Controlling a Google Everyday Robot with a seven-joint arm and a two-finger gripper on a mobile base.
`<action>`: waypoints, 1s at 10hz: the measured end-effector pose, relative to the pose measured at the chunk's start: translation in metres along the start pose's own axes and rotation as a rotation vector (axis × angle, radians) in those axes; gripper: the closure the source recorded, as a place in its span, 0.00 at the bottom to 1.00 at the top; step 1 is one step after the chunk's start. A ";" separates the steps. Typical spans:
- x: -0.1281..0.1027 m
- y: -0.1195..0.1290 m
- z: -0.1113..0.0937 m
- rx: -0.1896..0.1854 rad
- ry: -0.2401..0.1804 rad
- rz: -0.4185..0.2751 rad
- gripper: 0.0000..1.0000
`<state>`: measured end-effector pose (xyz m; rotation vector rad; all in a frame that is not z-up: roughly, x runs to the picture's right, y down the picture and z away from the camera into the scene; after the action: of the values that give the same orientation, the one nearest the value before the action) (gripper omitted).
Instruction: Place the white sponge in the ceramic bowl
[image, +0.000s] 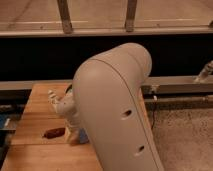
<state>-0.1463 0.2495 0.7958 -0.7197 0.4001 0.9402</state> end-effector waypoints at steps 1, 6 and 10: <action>0.000 -0.001 0.002 0.005 0.005 -0.001 0.20; 0.004 -0.010 0.018 0.016 0.038 0.014 0.39; 0.005 -0.010 0.017 0.017 0.038 0.003 0.80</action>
<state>-0.1352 0.2607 0.8091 -0.7223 0.4420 0.9258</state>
